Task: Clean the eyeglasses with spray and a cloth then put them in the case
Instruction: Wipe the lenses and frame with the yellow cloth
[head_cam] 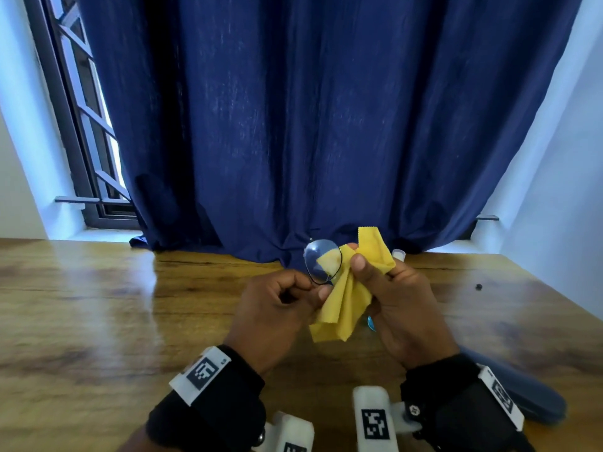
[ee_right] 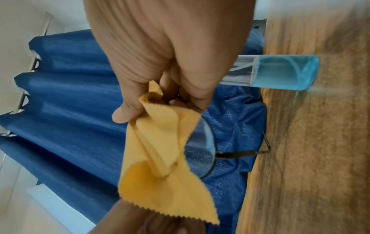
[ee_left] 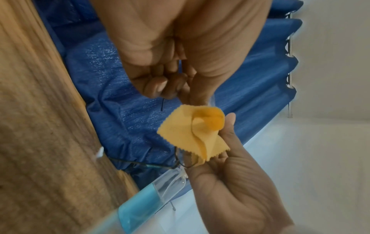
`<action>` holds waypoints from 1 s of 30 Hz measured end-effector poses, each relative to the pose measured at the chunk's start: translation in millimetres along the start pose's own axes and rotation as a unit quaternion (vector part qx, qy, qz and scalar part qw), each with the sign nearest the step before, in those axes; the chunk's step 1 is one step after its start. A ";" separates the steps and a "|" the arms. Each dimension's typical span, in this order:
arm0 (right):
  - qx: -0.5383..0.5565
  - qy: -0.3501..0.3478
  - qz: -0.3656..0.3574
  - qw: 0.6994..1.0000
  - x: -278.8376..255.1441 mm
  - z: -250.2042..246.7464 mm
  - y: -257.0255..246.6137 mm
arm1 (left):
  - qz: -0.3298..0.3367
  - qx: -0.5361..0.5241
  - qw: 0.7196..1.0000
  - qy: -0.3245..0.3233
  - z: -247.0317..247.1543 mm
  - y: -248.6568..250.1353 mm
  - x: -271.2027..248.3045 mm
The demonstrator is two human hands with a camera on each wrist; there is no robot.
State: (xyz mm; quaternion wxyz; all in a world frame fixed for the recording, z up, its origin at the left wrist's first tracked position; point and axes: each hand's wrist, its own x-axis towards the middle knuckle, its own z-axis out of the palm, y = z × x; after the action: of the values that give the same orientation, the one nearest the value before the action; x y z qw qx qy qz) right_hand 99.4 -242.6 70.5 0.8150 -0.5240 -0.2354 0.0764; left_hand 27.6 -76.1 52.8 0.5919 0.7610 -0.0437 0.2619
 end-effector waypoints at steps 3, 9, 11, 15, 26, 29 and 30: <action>-0.019 0.017 -0.016 1.000 -0.3 -1.3 0.6 | 0.014 0.031 0.999 -0.024 3.3 1.6 -1.9; -0.215 -0.014 -0.058 0.975 -7.3 7.3 -4.9 | -0.007 0.051 0.998 -0.028 9.9 -1.7 -4.4; -0.209 -0.036 -0.047 0.976 -6.9 9.0 -5.7 | -0.014 0.051 0.998 -0.017 7.3 -0.6 -3.3; -0.115 -0.091 0.020 0.989 -3.5 2.5 -9.5 | -0.019 0.044 0.999 -0.011 2.3 1.1 -2.1; -0.197 -0.027 0.001 0.980 -5.3 5.1 -3.6 | -0.020 0.100 0.993 -0.057 1.8 -3.4 -2.4; -0.167 0.025 -0.020 0.986 -4.5 5.0 -1.7 | -0.017 0.096 0.992 -0.081 2.8 -2.6 -3.2; -0.163 0.040 -0.031 0.985 -4.2 4.8 -1.1 | -0.018 0.093 0.992 -0.077 3.8 -1.7 -3.8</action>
State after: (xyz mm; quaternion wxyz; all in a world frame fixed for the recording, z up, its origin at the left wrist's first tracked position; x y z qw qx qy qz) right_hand 93.4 -240.7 71.8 0.7292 -0.6453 -0.2277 -0.0096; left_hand 26.2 -80.0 49.0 0.5177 0.8315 -0.0507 0.1948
